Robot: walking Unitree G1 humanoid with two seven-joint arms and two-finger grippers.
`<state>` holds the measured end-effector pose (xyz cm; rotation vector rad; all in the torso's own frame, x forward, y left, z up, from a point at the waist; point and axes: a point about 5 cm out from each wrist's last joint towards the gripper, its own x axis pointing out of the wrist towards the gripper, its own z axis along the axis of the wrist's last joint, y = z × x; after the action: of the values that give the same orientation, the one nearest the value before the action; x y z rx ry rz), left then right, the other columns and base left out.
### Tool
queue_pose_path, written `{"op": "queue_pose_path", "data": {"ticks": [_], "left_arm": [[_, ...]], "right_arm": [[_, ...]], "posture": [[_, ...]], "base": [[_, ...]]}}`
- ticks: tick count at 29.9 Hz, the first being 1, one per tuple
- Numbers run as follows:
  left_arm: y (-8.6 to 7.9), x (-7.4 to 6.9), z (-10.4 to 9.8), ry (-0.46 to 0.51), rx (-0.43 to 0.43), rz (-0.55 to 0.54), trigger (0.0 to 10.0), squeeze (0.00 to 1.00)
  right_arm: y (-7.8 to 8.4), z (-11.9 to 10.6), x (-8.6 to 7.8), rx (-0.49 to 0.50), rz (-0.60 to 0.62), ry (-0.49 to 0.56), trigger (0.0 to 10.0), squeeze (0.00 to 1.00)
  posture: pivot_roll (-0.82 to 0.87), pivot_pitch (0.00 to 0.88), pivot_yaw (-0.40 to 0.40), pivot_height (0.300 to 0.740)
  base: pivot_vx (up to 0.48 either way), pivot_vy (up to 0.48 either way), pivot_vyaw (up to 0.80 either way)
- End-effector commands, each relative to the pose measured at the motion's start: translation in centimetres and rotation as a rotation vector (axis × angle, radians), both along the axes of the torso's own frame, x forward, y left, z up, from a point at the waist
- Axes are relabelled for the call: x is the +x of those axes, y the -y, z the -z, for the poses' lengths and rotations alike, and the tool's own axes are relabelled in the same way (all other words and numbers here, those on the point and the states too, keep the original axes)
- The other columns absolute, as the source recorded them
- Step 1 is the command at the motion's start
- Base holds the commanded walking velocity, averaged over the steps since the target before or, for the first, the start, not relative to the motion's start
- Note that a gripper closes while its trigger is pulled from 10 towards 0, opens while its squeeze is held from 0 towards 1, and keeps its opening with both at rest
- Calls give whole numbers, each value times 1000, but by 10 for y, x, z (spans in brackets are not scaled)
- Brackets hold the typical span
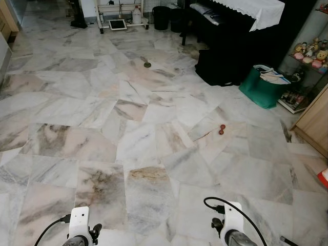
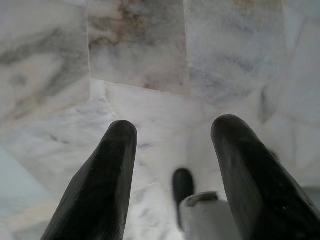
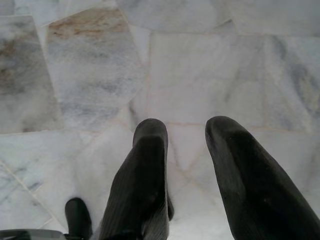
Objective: Setting the table
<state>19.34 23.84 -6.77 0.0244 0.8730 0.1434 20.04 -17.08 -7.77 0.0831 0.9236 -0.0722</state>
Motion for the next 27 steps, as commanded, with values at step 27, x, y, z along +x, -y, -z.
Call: {"op": "queue_pose_path", "data": {"ticks": [27], "left_arm": [[-1, -1, 1, -11, -12, -29, 10000, 0]], "right_arm": [[-21, -10, 21, -1, -21, 19, 10000, 0]], "posture": [[23, 0, -41, 740]], "base": [[0, -71, -653]]}}
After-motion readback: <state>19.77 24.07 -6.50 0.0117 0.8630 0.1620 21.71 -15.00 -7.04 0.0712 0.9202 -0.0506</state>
